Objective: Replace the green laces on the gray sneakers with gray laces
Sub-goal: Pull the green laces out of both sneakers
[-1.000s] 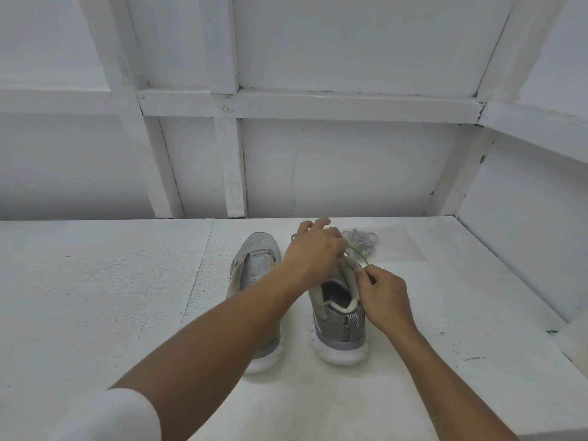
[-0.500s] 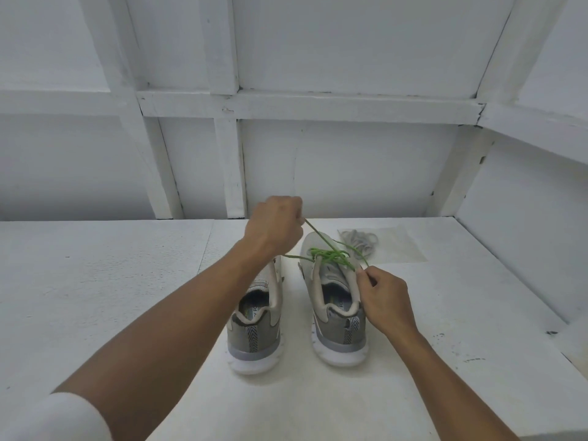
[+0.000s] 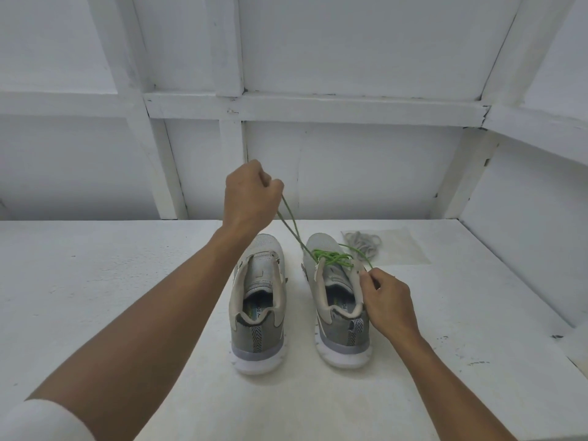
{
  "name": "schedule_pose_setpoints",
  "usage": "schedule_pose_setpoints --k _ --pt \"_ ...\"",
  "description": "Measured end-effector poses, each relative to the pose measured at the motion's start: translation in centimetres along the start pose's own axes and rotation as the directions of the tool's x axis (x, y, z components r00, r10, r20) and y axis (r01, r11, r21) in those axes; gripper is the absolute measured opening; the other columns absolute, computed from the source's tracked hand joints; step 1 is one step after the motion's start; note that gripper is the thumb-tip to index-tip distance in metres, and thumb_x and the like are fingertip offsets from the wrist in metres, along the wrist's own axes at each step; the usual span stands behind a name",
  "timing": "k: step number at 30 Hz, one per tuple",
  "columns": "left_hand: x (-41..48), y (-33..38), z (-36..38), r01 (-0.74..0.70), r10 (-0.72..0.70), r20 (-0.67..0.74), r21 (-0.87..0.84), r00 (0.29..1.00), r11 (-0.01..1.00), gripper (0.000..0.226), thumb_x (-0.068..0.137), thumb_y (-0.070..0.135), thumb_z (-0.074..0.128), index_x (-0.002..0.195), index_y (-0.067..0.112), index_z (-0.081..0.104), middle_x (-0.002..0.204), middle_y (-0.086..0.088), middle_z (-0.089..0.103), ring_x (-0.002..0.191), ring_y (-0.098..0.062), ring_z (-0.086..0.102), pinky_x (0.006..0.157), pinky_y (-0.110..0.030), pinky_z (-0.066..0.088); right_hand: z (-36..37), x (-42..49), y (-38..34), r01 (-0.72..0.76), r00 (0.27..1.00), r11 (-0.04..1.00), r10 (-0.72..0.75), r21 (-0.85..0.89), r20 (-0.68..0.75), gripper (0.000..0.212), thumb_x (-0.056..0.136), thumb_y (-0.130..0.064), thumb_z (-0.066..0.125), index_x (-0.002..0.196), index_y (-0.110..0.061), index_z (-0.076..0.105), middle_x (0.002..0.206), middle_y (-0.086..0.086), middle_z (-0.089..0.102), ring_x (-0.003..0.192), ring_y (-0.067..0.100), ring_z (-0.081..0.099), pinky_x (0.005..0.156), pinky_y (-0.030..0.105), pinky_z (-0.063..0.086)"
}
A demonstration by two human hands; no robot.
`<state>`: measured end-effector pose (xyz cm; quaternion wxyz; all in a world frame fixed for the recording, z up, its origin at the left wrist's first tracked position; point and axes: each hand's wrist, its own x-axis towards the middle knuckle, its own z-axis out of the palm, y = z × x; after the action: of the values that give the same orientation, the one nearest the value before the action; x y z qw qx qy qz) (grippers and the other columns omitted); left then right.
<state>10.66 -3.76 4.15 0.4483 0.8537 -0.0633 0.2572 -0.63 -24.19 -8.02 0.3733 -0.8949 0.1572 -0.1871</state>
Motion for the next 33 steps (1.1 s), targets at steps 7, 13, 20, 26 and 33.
schedule_pose_setpoints --k 7,13,20,26,33 --pt "-1.6 -0.1 0.7 -0.057 0.052 0.171 0.026 0.984 0.998 0.02 0.078 0.012 0.057 0.062 0.016 0.046 0.079 -0.002 0.067 0.074 -0.017 0.063 0.063 -0.028 0.05 0.0 -0.1 0.1 0.003 1.0 1.0 -0.003 0.011 0.001 0.041 0.098 -0.03 0.049 0.067 -0.003 0.051 0.062 0.011 0.056 0.055 0.018 0.043 0.052 0.033 0.032" --pt "-3.9 0.6 1.4 -0.083 0.03 0.415 0.111 0.91 0.99 0.013 0.081 0.019 0.061 0.071 0.012 0.054 0.075 -0.002 0.061 0.065 -0.018 0.056 0.055 -0.025 0.044 -0.1 -0.2 0.0 -0.006 1.0 1.0 0.006 0.026 0.004 0.041 0.098 -0.032 0.048 0.065 -0.007 0.049 0.061 0.007 0.055 0.054 0.016 0.042 0.052 0.032 0.033" --pt "-6.5 0.3 2.3 -0.458 -0.103 0.743 0.508 0.662 0.729 0.045 0.082 0.042 0.068 0.112 0.01 0.059 0.112 -0.009 0.056 0.104 -0.025 0.051 0.081 -0.033 0.044 -0.6 -0.2 -0.3 -0.021 0.999 1.0 0.021 0.005 0.037 0.034 0.097 -0.036 0.051 0.071 -0.015 0.056 0.065 -0.005 0.059 0.062 0.008 0.051 0.054 0.025 0.038" --pt "-9.1 2.2 2.8 -0.253 0.084 0.449 0.332 0.889 0.909 0.026 0.095 0.027 0.051 0.113 0.008 0.054 0.112 -0.011 0.054 0.107 -0.028 0.048 0.087 -0.038 0.043 -1.1 0.7 -0.6 -0.014 1.0 1.0 0.014 -0.028 0.023 0.025 0.09 -0.044 0.059 0.083 -0.021 0.059 0.08 -0.011 0.06 0.074 0.009 0.057 0.065 0.03 0.048" --pt "-13.0 1.0 5.1 0.008 -0.136 0.459 0.27 0.878 0.963 0.026 0.102 0.023 0.036 0.119 0.004 0.043 0.116 -0.018 0.053 0.104 -0.037 0.053 0.079 -0.04 0.04 -1.6 3.0 -2.5 0.331 0.94 0.944 -0.329 -0.014 0.087 0.006 0.09 -0.015 0.061 0.095 -0.016 0.064 0.095 -0.005 0.057 0.087 0.011 0.054 0.074 0.02 0.042"
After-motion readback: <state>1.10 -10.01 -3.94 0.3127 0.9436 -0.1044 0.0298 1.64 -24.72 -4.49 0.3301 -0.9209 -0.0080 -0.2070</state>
